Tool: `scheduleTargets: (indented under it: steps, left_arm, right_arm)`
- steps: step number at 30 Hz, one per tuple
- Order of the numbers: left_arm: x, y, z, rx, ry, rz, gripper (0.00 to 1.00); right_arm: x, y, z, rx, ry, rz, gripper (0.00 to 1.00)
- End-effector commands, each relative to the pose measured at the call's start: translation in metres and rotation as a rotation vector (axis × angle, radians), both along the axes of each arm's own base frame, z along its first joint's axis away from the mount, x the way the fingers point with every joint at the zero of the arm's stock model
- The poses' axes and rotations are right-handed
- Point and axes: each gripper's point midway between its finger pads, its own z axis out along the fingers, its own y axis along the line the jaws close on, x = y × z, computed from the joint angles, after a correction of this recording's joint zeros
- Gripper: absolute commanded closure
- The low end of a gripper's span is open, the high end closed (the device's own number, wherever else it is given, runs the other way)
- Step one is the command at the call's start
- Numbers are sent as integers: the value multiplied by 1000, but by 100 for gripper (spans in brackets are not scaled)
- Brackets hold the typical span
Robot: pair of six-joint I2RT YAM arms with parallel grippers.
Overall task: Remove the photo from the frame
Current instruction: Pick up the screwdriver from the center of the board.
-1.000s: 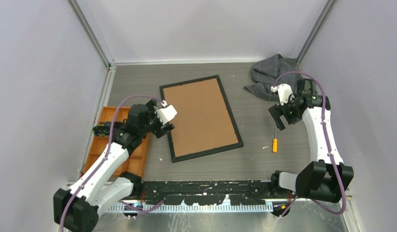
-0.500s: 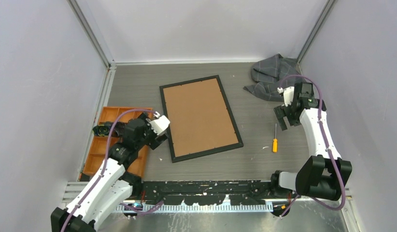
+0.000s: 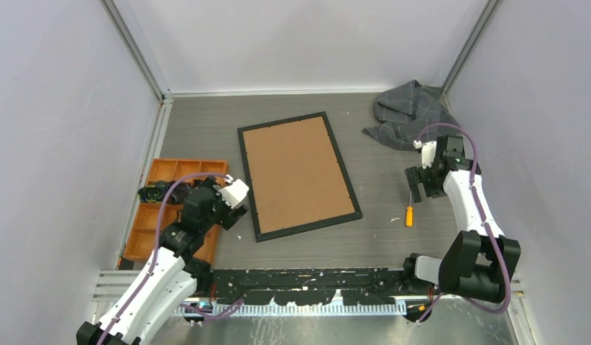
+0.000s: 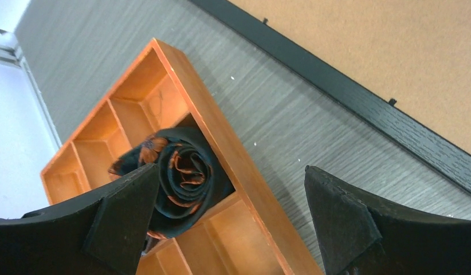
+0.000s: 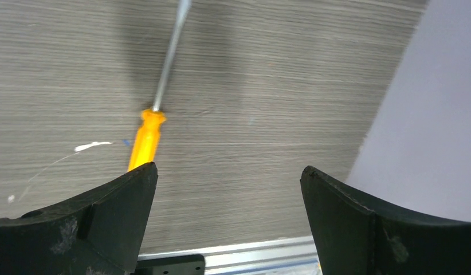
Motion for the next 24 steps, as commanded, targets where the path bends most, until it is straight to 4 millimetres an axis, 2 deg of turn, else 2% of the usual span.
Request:
scheduleTargets:
  steps: [1, 5, 8, 12, 15, 18, 24]
  left_arm:
    - [6, 4, 0, -26, -15, 47, 0]
    - [12, 3, 2, -26, 18, 58, 0]
    - [17, 4, 5, -17, 19, 73, 0]
    - [23, 16, 11, 10, -58, 125, 0]
    - [26, 26, 18, 11, -115, 181, 0]
    - [26, 26, 18, 2, -136, 183, 0]
    - [29, 31, 23, 14, -139, 220, 0]
  right_arm:
    - [5, 35, 9, 178, -75, 85, 0]
    - [-1, 53, 4, 274, -22, 119, 0]
    - [-11, 54, -5, 282, 30, 136, 0]
    - [-30, 58, -16, 277, 86, 240, 0]
    - [-34, 56, -16, 250, 85, 286, 0]
    - [-37, 57, -18, 250, 98, 329, 0]
    - [-38, 62, -39, 285, 123, 363, 2]
